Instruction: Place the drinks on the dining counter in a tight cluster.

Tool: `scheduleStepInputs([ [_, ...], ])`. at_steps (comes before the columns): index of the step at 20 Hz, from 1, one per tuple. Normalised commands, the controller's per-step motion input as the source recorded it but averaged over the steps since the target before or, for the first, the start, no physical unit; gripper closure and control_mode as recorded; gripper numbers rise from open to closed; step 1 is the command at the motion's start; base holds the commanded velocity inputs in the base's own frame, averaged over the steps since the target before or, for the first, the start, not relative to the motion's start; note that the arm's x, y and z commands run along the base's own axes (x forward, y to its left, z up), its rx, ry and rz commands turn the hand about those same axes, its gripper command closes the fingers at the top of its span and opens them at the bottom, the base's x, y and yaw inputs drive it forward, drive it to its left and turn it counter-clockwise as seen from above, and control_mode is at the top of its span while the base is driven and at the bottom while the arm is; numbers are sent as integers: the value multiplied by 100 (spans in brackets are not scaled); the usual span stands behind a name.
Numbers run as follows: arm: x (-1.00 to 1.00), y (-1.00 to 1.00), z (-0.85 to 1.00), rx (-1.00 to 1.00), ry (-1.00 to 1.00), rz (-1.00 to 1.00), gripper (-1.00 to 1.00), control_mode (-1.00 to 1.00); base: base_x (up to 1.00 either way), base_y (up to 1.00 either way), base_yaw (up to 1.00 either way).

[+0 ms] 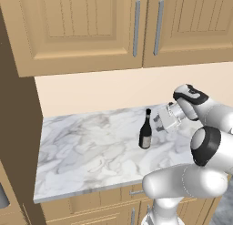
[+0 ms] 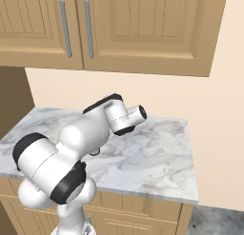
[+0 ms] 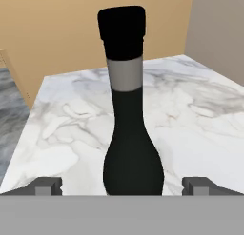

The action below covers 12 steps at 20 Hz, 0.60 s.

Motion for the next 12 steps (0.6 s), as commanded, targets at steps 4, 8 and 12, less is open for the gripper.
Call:
scheduleStepInputs([
  [4, 17, 8, 0, 0, 0, 0, -100, -100, 0, 0, 0],
  [8, 3, 0, 0, 0, 2, 0, -100, -100, 0, 0, 0],
  [12, 0, 6, -3, 0, 4, 0, -100, -100, 0, 0, 0],
])
